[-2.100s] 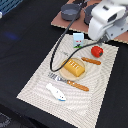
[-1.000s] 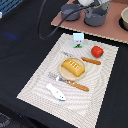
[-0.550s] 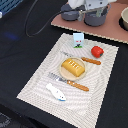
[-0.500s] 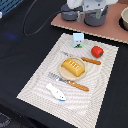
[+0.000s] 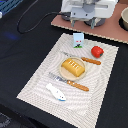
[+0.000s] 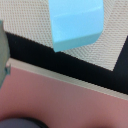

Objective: Interact with the objects in diverse but meaningful ways.

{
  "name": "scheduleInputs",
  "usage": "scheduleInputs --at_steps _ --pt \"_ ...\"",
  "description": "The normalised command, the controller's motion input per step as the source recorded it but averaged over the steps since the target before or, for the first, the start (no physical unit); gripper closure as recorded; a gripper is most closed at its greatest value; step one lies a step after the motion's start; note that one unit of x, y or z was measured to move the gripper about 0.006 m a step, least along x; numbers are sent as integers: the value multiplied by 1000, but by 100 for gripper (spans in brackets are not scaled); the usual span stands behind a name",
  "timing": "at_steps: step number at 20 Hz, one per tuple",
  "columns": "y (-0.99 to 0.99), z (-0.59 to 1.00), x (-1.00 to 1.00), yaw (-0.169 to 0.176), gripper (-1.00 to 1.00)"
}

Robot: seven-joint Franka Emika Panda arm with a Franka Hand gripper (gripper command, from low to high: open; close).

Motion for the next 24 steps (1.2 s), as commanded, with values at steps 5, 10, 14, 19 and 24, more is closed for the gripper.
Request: scheduleInputs --at_steps 5,10,14,19,24 --pt "81 -289 -33 -37 -100" --pt "109 -259 31 -28 -100" --pt "166 -253 72 -24 -100" --pt "117 -390 -50 -6 -100" --pt "86 -398 -127 0 -100"
